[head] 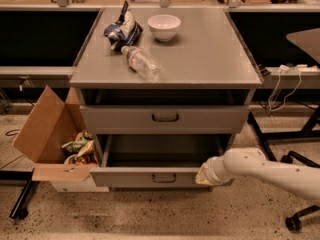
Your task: Close middle drawer
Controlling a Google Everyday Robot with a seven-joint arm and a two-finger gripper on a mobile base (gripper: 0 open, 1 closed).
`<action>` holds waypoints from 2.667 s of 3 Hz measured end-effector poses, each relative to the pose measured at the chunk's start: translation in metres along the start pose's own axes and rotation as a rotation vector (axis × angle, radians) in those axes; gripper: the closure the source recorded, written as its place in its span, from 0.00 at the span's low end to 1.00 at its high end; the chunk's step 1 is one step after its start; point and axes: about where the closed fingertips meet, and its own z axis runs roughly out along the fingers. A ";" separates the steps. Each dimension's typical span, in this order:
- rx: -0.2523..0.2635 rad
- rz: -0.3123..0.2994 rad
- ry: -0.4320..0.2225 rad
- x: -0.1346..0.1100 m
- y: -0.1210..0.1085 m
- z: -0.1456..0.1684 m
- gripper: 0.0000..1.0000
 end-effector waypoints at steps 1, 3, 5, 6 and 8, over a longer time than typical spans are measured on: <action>0.005 0.006 0.000 -0.001 -0.002 0.001 1.00; 0.005 0.006 0.000 0.000 -0.002 0.002 0.58; 0.016 0.028 -0.013 0.010 -0.007 0.011 0.11; 0.016 0.028 -0.013 0.011 -0.003 0.010 0.00; 0.031 0.032 -0.025 0.017 -0.017 0.010 0.00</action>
Offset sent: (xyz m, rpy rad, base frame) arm 0.0021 0.0008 -0.0005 0.0014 -0.0023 -0.0070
